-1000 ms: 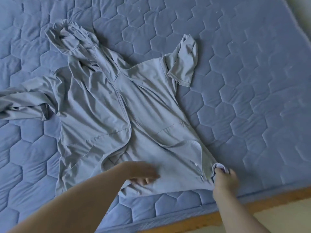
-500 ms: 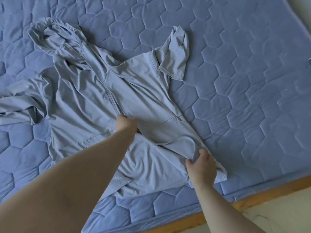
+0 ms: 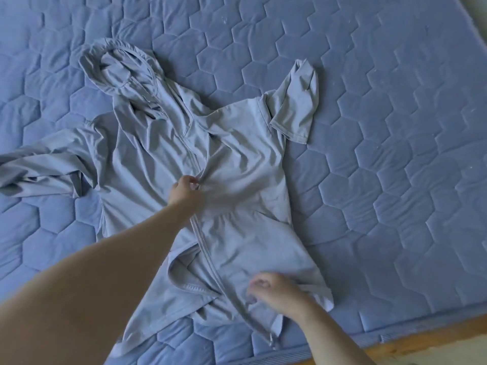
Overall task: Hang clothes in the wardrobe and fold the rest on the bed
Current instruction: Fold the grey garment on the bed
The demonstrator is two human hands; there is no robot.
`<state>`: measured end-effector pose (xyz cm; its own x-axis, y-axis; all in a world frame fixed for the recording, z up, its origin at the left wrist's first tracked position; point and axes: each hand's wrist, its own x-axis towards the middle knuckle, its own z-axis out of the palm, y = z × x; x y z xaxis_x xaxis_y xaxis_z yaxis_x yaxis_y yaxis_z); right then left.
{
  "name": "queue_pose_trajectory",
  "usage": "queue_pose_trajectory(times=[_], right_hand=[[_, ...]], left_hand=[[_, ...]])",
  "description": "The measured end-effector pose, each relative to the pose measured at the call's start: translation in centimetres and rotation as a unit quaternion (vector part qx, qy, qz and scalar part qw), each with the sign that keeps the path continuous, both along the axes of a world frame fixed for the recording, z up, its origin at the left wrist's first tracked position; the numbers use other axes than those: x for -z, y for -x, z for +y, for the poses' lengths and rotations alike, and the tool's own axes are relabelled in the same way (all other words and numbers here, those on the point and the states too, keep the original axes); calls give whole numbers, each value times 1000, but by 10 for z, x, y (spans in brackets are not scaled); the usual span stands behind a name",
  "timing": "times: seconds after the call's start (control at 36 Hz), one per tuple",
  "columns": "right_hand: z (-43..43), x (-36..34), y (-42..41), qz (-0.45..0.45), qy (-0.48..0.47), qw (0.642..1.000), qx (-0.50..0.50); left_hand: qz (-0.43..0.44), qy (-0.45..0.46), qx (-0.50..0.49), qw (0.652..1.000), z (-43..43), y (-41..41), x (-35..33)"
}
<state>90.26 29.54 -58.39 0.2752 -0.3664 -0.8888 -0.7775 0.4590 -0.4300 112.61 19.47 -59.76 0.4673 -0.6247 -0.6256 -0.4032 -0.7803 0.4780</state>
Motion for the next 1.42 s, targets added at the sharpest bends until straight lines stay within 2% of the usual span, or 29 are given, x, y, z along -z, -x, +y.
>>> queue_pose_trajectory(times=[0.06,0.11,0.19,0.28,0.36,0.47,0.5,0.58,0.64,0.69,0.72,0.78,0.86,0.94,1.03,1.11,1.17,1.22,1.28,1.33,1.42], right_hand=[[-10,0,-8,27,101,994,14],[-14,-5,-20,16,174,984,45],[-12,-15,-51,-54,156,985,41],[0,-10,-82,-68,136,988,-28],[17,6,-103,-43,131,986,-89],[39,18,-114,74,172,945,-270],[44,18,-116,85,177,943,-270],[53,18,-117,59,186,970,-148],[57,21,-115,32,134,989,-44],[61,21,-112,51,110,992,26],[63,24,-110,65,112,991,38],[66,30,-107,94,103,989,40],[67,34,-111,116,93,986,72],[69,32,-119,144,104,976,126],[78,32,-120,174,100,974,102],[90,20,-122,185,-18,982,41],[101,15,-122,212,-110,971,5],[111,13,-120,232,-140,962,-10],[114,9,-122,227,-134,964,-12],[112,3,-125,204,-96,974,-20],[109,2,-126,126,14,992,-29]], left_hand=[[-18,23,14,999,7,3,-2],[-70,33,29,997,18,3,-2],[-109,25,12,994,41,-2,-6],[-106,10,66,992,70,-11,-11],[-123,-1,121,985,104,-27,-10],[-123,-2,207,971,157,-54,-8],[-117,-3,245,962,172,-62,-7],[-152,-18,324,934,213,-82,-2],[-182,-34,284,941,234,-89,3],[-182,-87,139,969,245,-92,6],[-155,-111,47,981,248,-94,5],[-63,-99,-104,988,251,-101,7],[53,-76,-178,980,253,-111,5],[101,-71,-221,967,257,-125,4],[131,-83,-223,962,270,-137,4],[121,-110,-218,962,293,-145,5],[92,-126,-212,965,307,-150,6],[64,-140,-168,974,317,-152,6],[52,-135,-139,980,318,-147,3],[86,-111,-150,979,315,-141,-2],[100,-124,-86,983,316,-142,-1]])
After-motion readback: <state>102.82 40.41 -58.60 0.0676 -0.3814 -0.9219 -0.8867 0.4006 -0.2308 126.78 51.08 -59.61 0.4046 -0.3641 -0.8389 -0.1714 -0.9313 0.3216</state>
